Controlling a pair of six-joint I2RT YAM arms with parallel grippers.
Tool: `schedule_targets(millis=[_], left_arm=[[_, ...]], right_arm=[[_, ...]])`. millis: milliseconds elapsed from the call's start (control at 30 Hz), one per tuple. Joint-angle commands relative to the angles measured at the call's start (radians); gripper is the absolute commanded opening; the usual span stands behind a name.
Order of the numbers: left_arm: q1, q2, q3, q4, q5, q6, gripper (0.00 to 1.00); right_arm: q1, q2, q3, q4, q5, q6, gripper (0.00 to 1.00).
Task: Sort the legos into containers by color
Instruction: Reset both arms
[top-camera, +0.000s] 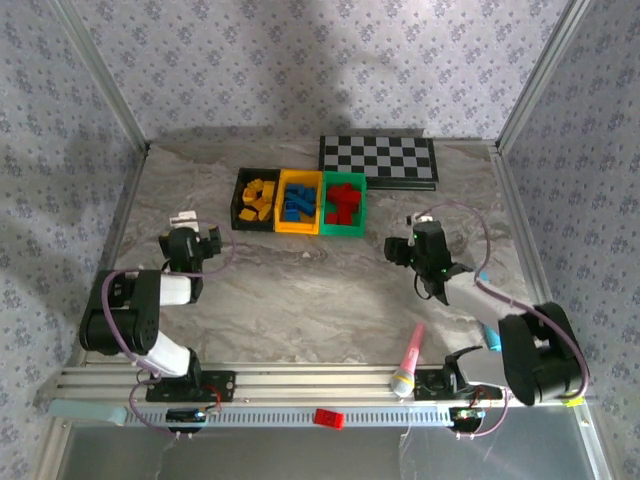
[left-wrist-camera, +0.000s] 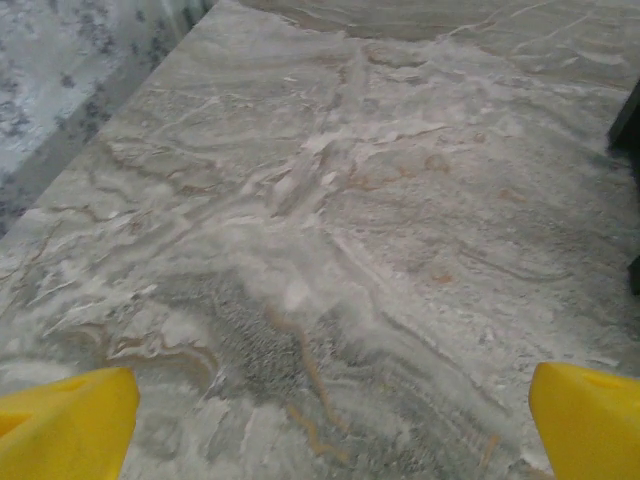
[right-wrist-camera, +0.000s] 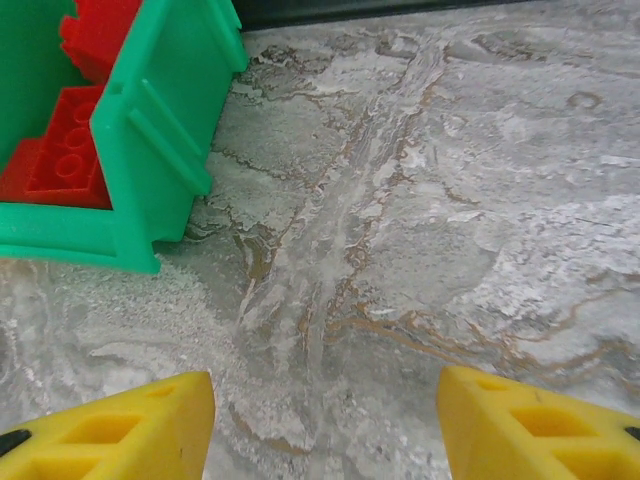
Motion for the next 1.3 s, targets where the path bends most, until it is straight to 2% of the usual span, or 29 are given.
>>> schedule_targets(millis=[0, 167, 267, 367, 467, 567, 700, 800, 1000, 1033, 1133, 1233, 1267], left_arm=[[0.009, 0.014, 0.010, 0.058, 0.131, 0.035, 1.00], [0.022, 0.005, 0.022, 0.022, 0.155, 0.027, 1.00], [0.024, 0.008, 0.022, 0.028, 0.160, 0.025, 1.00], [0.024, 0.006, 0.023, 0.027, 0.160, 0.026, 1.00], [0.025, 0.006, 0.023, 0.026, 0.162, 0.025, 1.00], [0.025, 0.006, 0.022, 0.025, 0.162, 0.026, 1.00], [0.025, 0.006, 0.023, 0.025, 0.162, 0.026, 1.00], [0.025, 0.006, 0.023, 0.025, 0.162, 0.025, 1.00], [0.025, 0.006, 0.023, 0.024, 0.163, 0.025, 1.00], [0.024, 0.007, 0.023, 0.024, 0.163, 0.026, 1.00], [0.026, 0.006, 0.023, 0.024, 0.165, 0.026, 1.00], [0.026, 0.006, 0.024, 0.023, 0.165, 0.026, 1.00], [0.026, 0.006, 0.024, 0.023, 0.166, 0.026, 1.00]], right_arm=[[0.012, -0.083, -0.001, -0.117, 0.057, -0.001, 0.63], [0.016, -0.205, 0.085, -0.248, 0.174, -0.003, 0.66], [0.016, -0.255, 0.156, -0.318, 0.275, -0.047, 0.73], [0.006, -0.259, 0.198, -0.353, 0.455, -0.043, 1.00], [-0.030, -0.210, 0.205, -0.337, 0.626, 0.026, 1.00], [-0.087, -0.126, 0.188, -0.291, 0.666, 0.012, 1.00], [-0.143, 0.041, 0.112, -0.021, 0.633, -0.130, 1.00], [-0.162, 0.137, 0.024, 0.264, 0.538, -0.252, 1.00], [-0.179, 0.281, -0.020, 0.505, 0.493, -0.347, 1.00], [-0.189, 0.256, -0.026, 0.463, 0.445, -0.308, 1.00], [-0.262, 0.216, -0.115, 0.587, 0.277, -0.297, 1.00], [-0.342, 0.299, -0.163, 0.750, 0.041, -0.324, 0.98], [-0.337, 0.283, -0.133, 0.655, 0.037, -0.334, 0.99]])
